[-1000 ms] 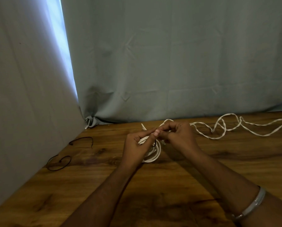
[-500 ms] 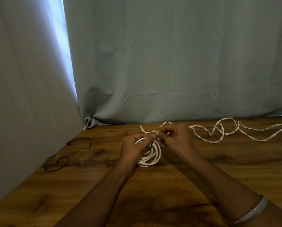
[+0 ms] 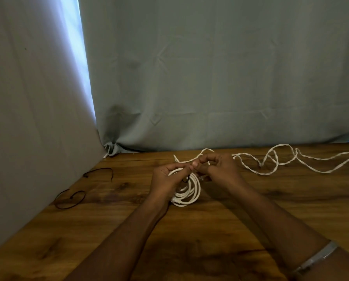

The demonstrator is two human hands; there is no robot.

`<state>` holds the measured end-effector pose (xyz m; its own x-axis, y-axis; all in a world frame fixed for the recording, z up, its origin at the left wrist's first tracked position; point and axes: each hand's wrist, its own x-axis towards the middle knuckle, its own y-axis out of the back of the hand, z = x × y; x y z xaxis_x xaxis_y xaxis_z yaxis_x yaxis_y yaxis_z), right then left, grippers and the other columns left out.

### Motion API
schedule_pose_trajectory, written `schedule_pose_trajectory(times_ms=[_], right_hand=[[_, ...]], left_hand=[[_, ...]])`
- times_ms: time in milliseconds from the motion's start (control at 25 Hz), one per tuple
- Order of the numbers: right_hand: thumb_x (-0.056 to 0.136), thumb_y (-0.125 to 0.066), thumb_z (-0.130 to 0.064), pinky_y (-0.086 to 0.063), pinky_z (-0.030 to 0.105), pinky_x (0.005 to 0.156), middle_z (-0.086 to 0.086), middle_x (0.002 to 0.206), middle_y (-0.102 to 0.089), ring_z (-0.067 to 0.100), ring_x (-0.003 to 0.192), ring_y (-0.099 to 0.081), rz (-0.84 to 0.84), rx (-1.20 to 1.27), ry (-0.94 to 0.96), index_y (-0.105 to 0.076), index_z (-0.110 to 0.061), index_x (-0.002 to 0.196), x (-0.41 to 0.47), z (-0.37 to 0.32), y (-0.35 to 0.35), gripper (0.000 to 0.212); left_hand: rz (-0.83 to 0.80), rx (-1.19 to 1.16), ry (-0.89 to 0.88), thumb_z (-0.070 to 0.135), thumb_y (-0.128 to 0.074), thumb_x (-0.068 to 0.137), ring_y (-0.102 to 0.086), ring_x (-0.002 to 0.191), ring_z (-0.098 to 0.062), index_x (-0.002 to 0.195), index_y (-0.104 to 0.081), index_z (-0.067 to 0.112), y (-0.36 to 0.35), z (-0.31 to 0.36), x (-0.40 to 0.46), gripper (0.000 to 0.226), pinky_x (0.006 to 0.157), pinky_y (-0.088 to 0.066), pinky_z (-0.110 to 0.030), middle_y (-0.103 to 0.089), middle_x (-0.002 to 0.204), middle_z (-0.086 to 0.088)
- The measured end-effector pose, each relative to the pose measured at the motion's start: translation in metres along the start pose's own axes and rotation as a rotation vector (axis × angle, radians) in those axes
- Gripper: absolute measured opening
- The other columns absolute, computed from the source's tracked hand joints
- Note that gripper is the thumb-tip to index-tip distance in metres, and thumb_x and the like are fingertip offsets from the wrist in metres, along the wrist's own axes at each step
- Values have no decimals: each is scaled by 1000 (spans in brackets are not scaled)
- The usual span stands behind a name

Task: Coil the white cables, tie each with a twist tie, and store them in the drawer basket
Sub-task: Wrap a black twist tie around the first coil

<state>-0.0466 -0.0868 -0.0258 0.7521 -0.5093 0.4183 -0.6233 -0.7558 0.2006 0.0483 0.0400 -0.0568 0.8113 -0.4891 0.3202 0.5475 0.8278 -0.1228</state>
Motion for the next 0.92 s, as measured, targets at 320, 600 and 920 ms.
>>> schedule_pose_trajectory(times_ms=[320, 600, 920], right_hand=[[92, -74, -24, -60, 37, 70, -12, 82, -74, 9, 72, -70, 8, -425, 226, -77, -30, 87, 4, 3, 0, 8], [96, -66, -23, -41, 28, 62, -12, 96, -58, 4, 76, -56, 64, -596, 227, -59, -34, 83, 7, 10, -2, 18], [89, -76, -20, -60, 44, 72, -9, 95, -65, 16, 78, -67, 93, -390, 236, -72, -29, 82, 7, 14, -8, 11]], left_hand=[[42, 33, 47, 13, -80, 86, -51, 44, -3, 91, -81, 5, 0, -1, 2, 10, 46, -40, -19, -66, 59, 2], [-12, 15, -1, 5, -76, 89, -53, 44, 4, 106, -79, 1, -3, 0, 1, 17, 48, -41, -11, -67, 59, 8], [-6, -51, 47, 20, -85, 82, -63, 72, -27, 93, -83, 8, -3, 1, -1, 16, 71, -51, -36, -75, 86, -23]])
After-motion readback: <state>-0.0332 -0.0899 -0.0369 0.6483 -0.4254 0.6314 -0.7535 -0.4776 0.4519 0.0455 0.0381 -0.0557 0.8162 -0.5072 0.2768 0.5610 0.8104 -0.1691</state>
